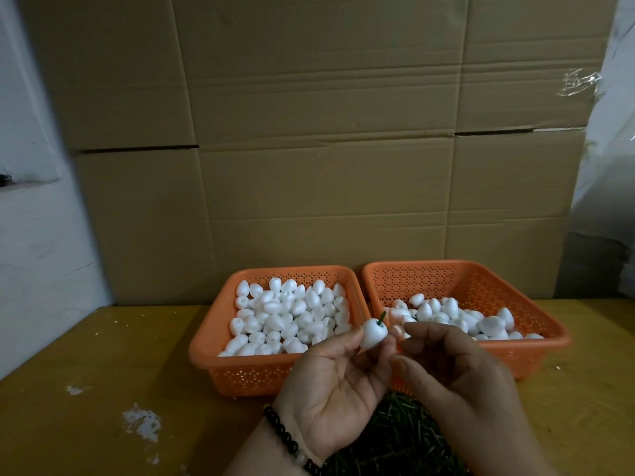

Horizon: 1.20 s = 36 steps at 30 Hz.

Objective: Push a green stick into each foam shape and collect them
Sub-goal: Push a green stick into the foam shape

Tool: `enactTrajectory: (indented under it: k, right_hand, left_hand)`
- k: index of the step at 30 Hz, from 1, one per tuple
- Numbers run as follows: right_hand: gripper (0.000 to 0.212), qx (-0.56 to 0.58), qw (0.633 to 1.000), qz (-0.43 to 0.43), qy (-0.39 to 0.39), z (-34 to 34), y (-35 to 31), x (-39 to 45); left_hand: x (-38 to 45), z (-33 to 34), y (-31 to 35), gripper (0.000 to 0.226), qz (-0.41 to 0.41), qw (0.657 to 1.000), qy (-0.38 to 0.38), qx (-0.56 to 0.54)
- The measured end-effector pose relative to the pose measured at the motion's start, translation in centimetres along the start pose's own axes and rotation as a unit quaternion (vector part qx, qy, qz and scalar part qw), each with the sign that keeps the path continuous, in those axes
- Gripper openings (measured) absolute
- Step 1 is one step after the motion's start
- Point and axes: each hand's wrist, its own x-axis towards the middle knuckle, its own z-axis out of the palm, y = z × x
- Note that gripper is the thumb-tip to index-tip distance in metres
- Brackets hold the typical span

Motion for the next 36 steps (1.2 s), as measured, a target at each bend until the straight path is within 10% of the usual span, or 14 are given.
enactTrajectory:
  k: [36]
  right_hand:
    - [0.03, -0.036, 0.999, -0.035, 0.0, -0.3, 0.4, 0.1]
  left_hand:
    - [0.1, 0.3, -3.1, 0.032, 0.01, 0.984, 0.063, 0.168]
